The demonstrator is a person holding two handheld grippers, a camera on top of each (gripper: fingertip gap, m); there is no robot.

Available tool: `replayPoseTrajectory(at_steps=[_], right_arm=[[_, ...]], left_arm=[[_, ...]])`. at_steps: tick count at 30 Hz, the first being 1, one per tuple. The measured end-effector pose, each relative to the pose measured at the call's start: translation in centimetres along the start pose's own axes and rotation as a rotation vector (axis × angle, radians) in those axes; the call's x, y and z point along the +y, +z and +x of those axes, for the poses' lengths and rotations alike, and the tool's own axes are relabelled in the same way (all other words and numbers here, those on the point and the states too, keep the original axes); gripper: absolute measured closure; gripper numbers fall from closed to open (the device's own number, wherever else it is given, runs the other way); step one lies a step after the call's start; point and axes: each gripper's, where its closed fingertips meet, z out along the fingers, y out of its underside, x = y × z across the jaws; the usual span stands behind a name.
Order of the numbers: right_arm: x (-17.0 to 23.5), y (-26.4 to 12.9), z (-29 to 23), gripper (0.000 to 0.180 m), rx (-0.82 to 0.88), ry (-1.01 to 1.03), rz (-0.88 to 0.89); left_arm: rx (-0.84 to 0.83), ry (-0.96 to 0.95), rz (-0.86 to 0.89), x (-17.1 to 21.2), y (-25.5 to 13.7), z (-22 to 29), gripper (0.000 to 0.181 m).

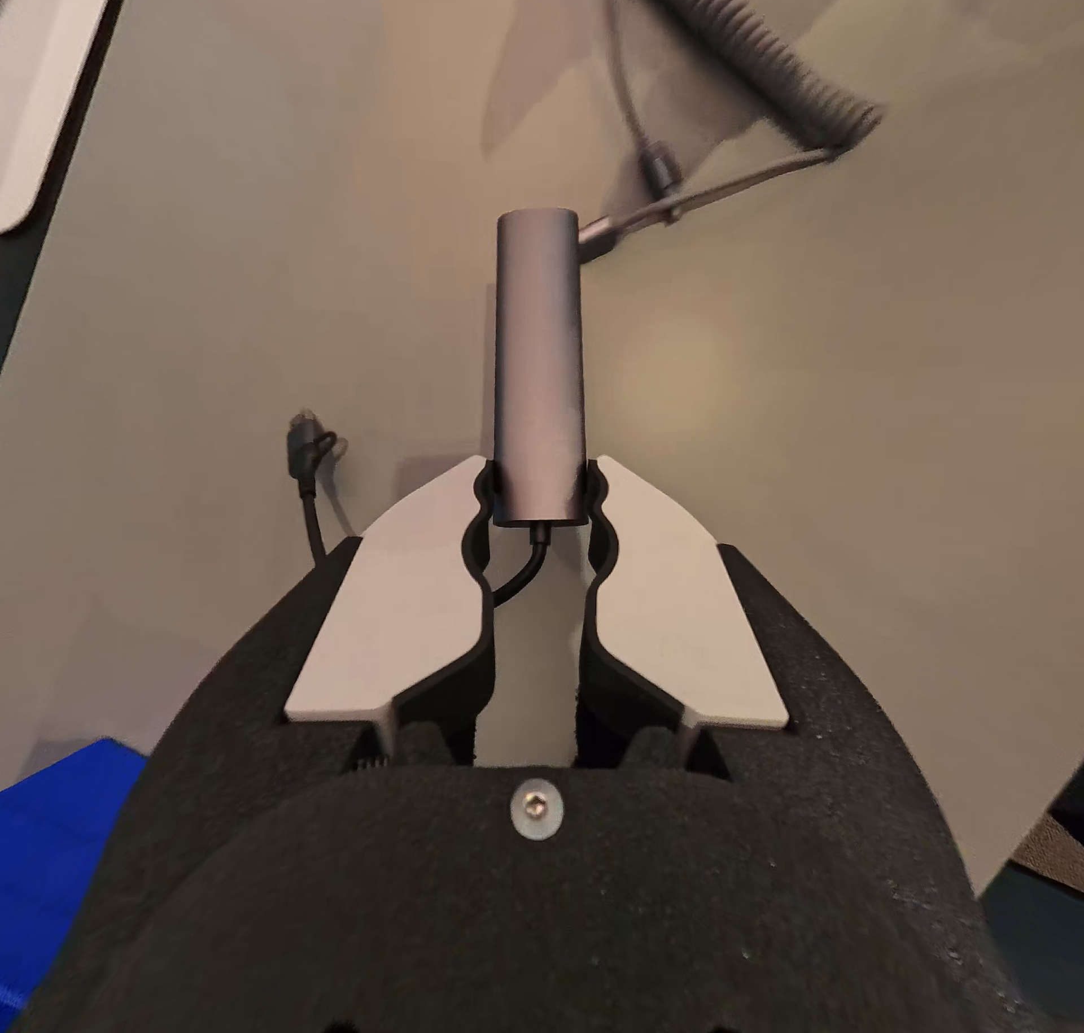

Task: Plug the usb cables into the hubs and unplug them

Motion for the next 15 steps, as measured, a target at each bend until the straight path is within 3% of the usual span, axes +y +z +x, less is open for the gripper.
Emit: replayPoseTrajectory(at_steps=[9,15], right_arm=[[-0.9,0.9,-3.7,0.115,-0.251,0.055,0.146],[-1.3,0.9,-3.9,0.117,-0.284,0.085,0.188]], left_arm=[[0.104,0.020,0.194,-3.4,-3.2,3.5,0.151],[0.139,0.013,0.261,-4.7,-4.4,4.3,0.151]])
